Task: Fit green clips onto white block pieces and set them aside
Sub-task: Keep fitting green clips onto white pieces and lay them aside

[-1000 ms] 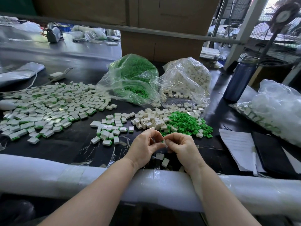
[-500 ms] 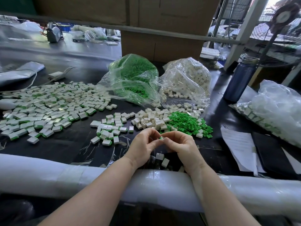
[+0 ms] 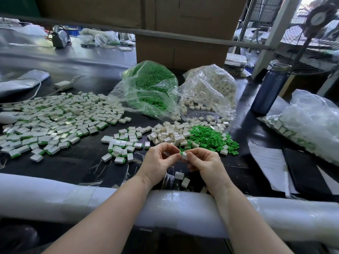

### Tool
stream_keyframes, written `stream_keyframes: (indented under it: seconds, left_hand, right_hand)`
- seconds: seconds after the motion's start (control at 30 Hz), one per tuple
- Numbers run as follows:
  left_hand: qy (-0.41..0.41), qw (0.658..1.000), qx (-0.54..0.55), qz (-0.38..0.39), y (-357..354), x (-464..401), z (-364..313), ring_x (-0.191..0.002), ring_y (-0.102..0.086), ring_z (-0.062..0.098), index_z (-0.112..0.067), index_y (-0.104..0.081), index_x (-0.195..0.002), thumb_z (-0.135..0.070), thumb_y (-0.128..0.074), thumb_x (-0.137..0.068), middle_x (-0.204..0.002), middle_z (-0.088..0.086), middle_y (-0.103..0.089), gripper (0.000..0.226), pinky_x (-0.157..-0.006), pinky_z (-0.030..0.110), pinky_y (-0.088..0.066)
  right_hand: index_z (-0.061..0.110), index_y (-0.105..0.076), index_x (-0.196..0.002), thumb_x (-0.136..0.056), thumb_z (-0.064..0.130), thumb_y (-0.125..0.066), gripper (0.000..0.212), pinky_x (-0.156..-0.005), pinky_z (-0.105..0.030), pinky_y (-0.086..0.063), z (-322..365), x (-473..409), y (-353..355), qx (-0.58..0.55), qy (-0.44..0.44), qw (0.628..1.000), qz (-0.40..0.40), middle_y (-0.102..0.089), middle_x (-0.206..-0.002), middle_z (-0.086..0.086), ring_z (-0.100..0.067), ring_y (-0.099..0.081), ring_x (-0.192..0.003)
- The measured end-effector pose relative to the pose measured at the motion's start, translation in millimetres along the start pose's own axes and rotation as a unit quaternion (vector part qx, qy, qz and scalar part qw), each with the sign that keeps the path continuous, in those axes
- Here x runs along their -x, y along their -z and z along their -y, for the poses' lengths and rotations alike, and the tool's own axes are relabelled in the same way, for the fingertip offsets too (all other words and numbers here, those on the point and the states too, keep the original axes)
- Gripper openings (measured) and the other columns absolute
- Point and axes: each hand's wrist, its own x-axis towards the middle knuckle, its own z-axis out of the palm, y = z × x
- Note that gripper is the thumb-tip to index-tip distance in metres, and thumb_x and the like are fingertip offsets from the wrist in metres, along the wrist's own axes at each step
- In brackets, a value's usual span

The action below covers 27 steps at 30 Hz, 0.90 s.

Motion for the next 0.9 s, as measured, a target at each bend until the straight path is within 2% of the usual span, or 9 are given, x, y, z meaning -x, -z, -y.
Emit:
stream_keyframes:
  seconds: [0.13, 0.27, 0.4, 0.5, 0.57, 0.67, 0.8, 0.9]
  left_hand:
    - [0.001, 1.000, -0.010, -0.005, -0.2, 0.1, -0.1, -0.058, -0.055, 0.002, -0.020, -0.066, -0.077, -0.009, -0.068, -0.082, -0.069, -0.001, -0.063, 0.012, -0.060, 0.016, -0.050]
    - [0.010, 1.000, -0.022, 0.012, -0.7, 1.0, 0.1, -0.067, -0.055, 0.010, -0.020, -0.063, -0.079, -0.011, -0.063, -0.086, -0.074, 0.002, -0.062, 0.012, -0.065, 0.017, -0.050]
    - [0.007, 1.000, -0.026, 0.014, -1.1, 1.1, -1.6, -0.068, -0.055, 0.008, -0.021, -0.062, -0.084, -0.014, -0.062, -0.087, -0.075, 0.000, -0.061, 0.008, -0.067, 0.017, -0.050]
    - [0.015, 0.999, -0.014, 0.036, -1.7, 1.5, -1.7, -0.081, -0.064, 0.023, -0.012, -0.066, -0.093, -0.011, -0.066, -0.084, -0.089, 0.011, -0.068, 0.009, -0.078, 0.032, -0.056]
    - [0.016, 0.999, -0.021, 0.032, -2.5, 1.8, -2.4, -0.082, -0.065, 0.025, -0.009, -0.067, -0.093, -0.012, -0.067, -0.082, -0.089, 0.012, -0.069, 0.010, -0.077, 0.036, -0.056]
    - [0.018, 0.999, -0.012, -0.041, -1.3, 0.1, -1.9, -0.074, -0.065, 0.019, -0.014, -0.066, -0.085, -0.011, -0.068, -0.081, -0.080, 0.006, -0.068, 0.006, -0.072, 0.031, -0.057]
    - [0.048, 0.985, 0.043, -0.160, 3.1, -1.7, 1.2, -0.060, -0.065, 0.005, -0.019, -0.063, -0.083, -0.004, -0.063, -0.084, -0.077, 0.003, -0.067, 0.015, -0.059, 0.018, -0.055]
    - [0.058, 0.968, 0.011, -0.246, 6.6, -4.5, 5.1, -0.069, -0.066, 0.012, -0.013, -0.067, -0.093, -0.002, -0.060, -0.087, -0.084, 0.006, -0.068, 0.015, -0.068, 0.024, -0.055]
  right_hand:
    - [0.007, -0.068, -0.077, -0.088, 0.009, -0.061, 0.013, -0.048, -0.017, -0.046, -3.2, -1.2, 0.9, 0.023, -0.003, 1.000, 0.005, -0.062, -0.059, -0.004, -0.006, -0.054, -0.050]
    - [0.005, -0.068, -0.078, -0.089, 0.012, -0.060, 0.015, -0.049, -0.018, -0.046, -5.1, -2.4, 1.2, 0.041, -0.003, 0.999, 0.000, -0.061, -0.063, -0.009, -0.007, -0.053, -0.051]
    - [0.006, -0.068, -0.077, -0.089, 0.010, -0.060, 0.015, -0.047, -0.018, -0.046, -4.6, -2.3, 0.8, 0.033, 0.001, 0.999, -0.005, -0.061, -0.063, -0.010, -0.007, -0.053, -0.049]
    - [0.008, -0.069, -0.077, -0.087, 0.011, -0.063, 0.012, -0.050, -0.018, -0.046, -3.9, -1.8, 1.2, 0.049, 0.008, 0.999, 0.014, -0.062, -0.060, -0.003, -0.007, -0.053, -0.052]
    - [0.009, -0.070, -0.077, -0.087, 0.013, -0.062, 0.013, -0.051, -0.019, -0.046, -3.4, -1.4, 0.4, 0.057, 0.013, 0.998, 0.013, -0.062, -0.062, -0.004, -0.007, -0.053, -0.053]
    - [0.010, -0.068, -0.077, -0.089, 0.015, -0.060, 0.015, -0.051, -0.018, -0.048, -2.6, -1.5, -1.3, 0.047, 0.021, 0.998, -0.023, -0.065, -0.063, -0.002, -0.005, -0.055, -0.052]
    - [0.013, -0.066, -0.072, -0.089, 0.015, -0.061, 0.018, -0.051, -0.017, -0.045, -1.8, -1.1, 0.2, 0.075, 0.036, 0.993, -0.082, -0.062, -0.060, 0.003, -0.004, -0.051, -0.051]
    - [0.014, -0.066, -0.072, -0.088, 0.015, -0.062, 0.016, -0.056, -0.023, -0.045, -2.5, -2.2, 3.7, 0.105, 0.042, 0.985, -0.131, -0.062, -0.063, -0.001, -0.008, -0.051, -0.056]
